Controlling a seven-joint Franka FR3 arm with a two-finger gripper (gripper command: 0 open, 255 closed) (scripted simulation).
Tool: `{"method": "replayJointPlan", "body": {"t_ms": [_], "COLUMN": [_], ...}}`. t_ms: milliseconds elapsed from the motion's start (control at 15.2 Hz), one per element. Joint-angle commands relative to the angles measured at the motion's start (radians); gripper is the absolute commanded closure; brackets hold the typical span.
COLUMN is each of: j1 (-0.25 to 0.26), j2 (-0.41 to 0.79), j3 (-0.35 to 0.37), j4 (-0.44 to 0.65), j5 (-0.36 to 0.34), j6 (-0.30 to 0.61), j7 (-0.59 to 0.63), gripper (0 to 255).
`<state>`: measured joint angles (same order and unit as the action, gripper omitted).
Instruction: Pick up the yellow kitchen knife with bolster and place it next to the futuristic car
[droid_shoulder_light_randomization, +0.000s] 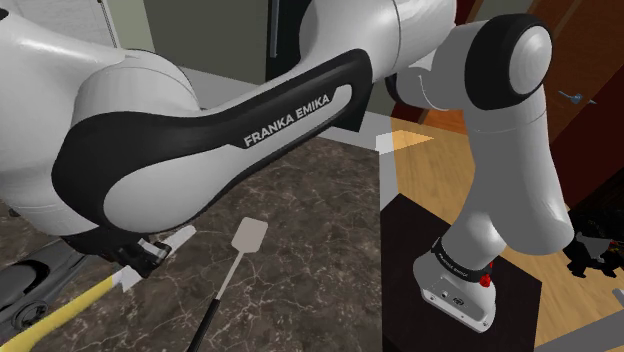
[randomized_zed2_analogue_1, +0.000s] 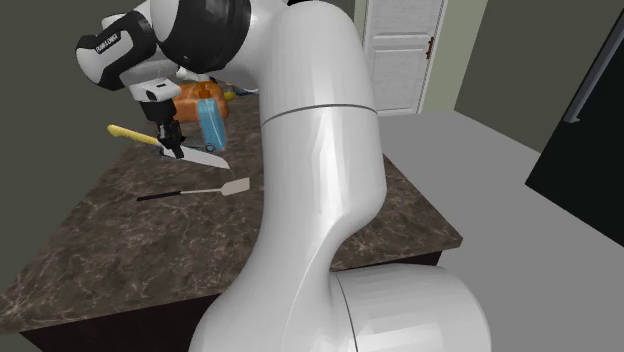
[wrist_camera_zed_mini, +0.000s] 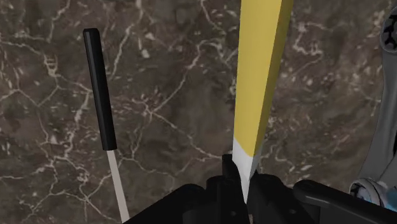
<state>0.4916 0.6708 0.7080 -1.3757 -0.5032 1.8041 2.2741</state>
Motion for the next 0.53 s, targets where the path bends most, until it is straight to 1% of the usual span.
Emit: {"method": "replayJointPlan", "body": {"t_ms": [0,264,462], "j1": [-0.002,-0.002,-0.002], "j2": [0.009,0.027,0.03], "j3": [-0.005,-0.014,-0.015], "j4": [-0.019,-0.045,-0.049], "j5": [-0.007,-0.02,-0.022], "j6": [0.024,0.064,0.071], "j7": [0.007,0.018,0.02], "gripper": [255,255,255]}}
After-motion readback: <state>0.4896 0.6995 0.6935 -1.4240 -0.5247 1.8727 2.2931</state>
